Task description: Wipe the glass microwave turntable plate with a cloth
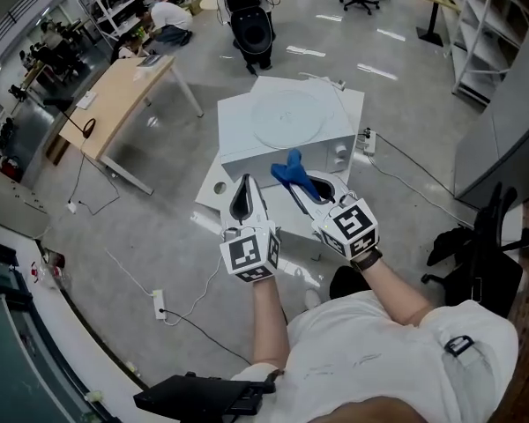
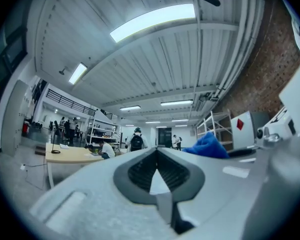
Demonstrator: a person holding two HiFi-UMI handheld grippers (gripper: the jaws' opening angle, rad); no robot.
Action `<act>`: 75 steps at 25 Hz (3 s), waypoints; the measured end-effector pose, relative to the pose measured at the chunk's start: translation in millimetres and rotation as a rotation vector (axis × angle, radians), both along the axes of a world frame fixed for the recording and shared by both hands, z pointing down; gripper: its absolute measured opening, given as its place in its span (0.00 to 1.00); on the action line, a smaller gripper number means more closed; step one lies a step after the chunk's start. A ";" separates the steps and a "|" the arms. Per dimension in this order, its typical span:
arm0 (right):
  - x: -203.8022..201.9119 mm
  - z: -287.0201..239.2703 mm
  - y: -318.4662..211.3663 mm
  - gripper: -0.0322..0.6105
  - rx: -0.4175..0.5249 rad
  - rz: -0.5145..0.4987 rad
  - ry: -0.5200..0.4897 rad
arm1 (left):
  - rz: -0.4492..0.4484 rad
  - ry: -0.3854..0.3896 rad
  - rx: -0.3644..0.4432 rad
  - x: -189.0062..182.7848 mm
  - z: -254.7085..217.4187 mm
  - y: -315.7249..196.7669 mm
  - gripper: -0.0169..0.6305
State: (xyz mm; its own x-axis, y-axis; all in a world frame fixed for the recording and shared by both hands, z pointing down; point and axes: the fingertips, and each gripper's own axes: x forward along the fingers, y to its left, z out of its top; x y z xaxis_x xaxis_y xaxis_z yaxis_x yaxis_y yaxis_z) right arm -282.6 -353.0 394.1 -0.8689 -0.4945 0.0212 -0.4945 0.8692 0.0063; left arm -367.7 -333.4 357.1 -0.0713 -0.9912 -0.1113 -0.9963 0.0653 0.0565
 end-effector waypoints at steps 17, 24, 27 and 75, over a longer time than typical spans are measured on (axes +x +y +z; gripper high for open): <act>-19.4 -17.9 -193.8 0.14 -0.090 0.061 -0.056 | -0.009 -0.097 0.017 -27.2 -32.2 -156.6 0.03; -0.1 -14.0 -237.9 0.14 -0.016 -0.133 0.023 | 0.001 -0.122 0.001 -13.4 -15.8 -209.1 0.03; -5.5 -29.8 -248.4 0.14 0.128 -0.240 0.134 | -0.030 -0.127 -0.030 -18.7 -13.7 -215.8 0.03; 35.6 150.4 -342.3 0.14 0.078 -0.412 1.208 | 0.205 -0.026 -0.104 -56.3 21.1 -262.1 0.03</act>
